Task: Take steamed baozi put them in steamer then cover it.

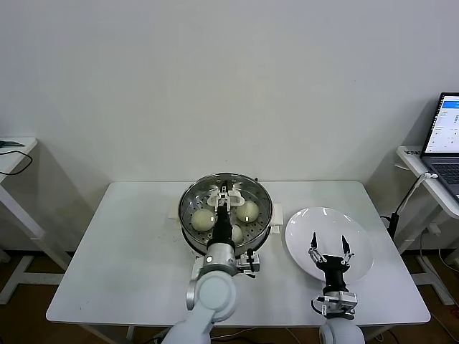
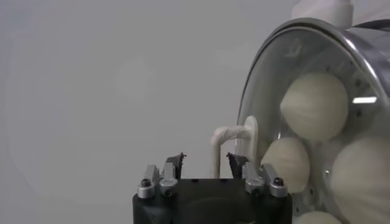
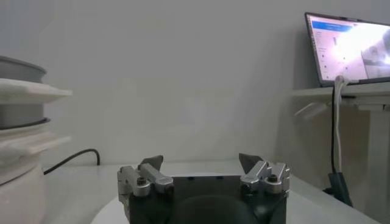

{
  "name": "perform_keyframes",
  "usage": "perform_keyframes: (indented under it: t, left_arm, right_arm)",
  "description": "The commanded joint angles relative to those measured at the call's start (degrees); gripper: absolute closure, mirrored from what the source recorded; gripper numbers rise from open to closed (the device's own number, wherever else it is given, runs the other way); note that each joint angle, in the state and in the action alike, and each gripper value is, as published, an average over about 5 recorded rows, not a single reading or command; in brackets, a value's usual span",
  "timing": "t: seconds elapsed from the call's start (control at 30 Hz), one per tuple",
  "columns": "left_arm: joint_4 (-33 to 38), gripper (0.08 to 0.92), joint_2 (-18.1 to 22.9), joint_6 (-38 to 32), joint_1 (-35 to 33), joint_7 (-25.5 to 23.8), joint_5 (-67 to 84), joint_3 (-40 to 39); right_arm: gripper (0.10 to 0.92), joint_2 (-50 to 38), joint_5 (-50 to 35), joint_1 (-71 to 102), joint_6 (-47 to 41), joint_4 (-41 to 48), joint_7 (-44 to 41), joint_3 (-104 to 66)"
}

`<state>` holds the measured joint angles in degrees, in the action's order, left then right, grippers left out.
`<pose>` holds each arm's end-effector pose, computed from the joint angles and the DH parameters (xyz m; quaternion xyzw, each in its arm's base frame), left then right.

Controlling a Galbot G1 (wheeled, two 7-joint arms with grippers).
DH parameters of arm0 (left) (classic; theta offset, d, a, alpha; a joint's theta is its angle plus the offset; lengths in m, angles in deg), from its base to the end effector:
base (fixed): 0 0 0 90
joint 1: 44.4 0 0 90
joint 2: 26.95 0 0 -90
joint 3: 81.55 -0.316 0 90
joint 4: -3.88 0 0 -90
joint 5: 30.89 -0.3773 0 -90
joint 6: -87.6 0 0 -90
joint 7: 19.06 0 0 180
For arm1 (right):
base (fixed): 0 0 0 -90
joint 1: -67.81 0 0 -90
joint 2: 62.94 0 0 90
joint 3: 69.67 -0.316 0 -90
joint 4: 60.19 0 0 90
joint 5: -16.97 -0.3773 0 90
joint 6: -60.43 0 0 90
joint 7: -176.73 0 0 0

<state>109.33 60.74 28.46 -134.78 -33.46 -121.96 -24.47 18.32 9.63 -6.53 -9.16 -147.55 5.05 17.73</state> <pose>0.3038 -0.1888 -0.2253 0.0240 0.7349 0.6776 0.0100 0.2743 -0.0676 -0.4164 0.0932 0.9952 -0.0174 0.0231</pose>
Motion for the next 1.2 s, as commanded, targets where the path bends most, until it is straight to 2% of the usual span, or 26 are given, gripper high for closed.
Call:
perform_keyframes:
  t: [0.03, 0.13, 0.23, 0.33, 0.47, 0.53, 0.63, 0.83, 1.03, 1.2]
  left_arm:
    - [10.8, 0.245, -5.8, 0.6, -4.7, -0.8, 4.0, 0.3]
    - [16.3, 0.191, -9.0, 0.8, -6.7, -1.1, 10.3, 2.0]
    - [21.9, 0.178, -12.4, 0.4, -8.8, -0.3, 21.3, 6.8]
    - [26.7, 0.177, -14.5, -1.1, -11.1, 3.8, 37.0, 14.5]
    - [28.4, 0.177, -14.4, -5.2, -14.2, 10.2, 58.9, 27.2]
    - [26.6, 0.177, -14.0, -7.8, -15.6, 12.3, 68.3, 32.6]
    - [20.1, 0.177, -13.8, -14.4, -17.1, 13.6, 79.1, 38.0]
    - [5.2, 0.177, -13.0, -29.0, -17.8, 11.0, 91.8, 42.9]
    - [-4.7, 0.177, -13.0, -36.3, -16.1, 5.8, 96.2, 43.5]
    - [-6.7, 0.177, -12.8, -38.4, -16.0, 4.7, 96.3, 43.6]
  right_arm:
    - [0.203, -0.1, -0.1, -0.1, -0.5, -0.4, 0.4, 0.0]
    - [0.203, -0.7, -0.9, 0.0, -2.3, -1.3, 1.5, 0.3]
    - [0.203, -1.5, -1.9, 0.3, -5.4, -2.8, 3.1, 1.1]
    - [0.203, -2.4, -3.2, 0.8, -7.4, -4.6, 3.8, 1.6]
    - [0.203, -3.2, -5.7, 1.8, -8.6, -6.8, 2.9, 1.7]
    - [0.203, -3.5, -7.0, 2.5, -9.1, -7.7, 2.3, 1.6]
    - [0.203, -4.0, -8.4, 3.3, -8.2, -8.7, 1.3, 1.6]
    - [0.203, -4.6, -9.9, 4.5, -7.7, -10.9, 0.9, 1.7]
    - [0.203, -4.6, -10.6, 4.7, -8.5, -11.3, 0.7, 2.0]
    - [0.203, -4.6, -10.1, 5.2, -8.8, -11.4, 0.4, 2.5]
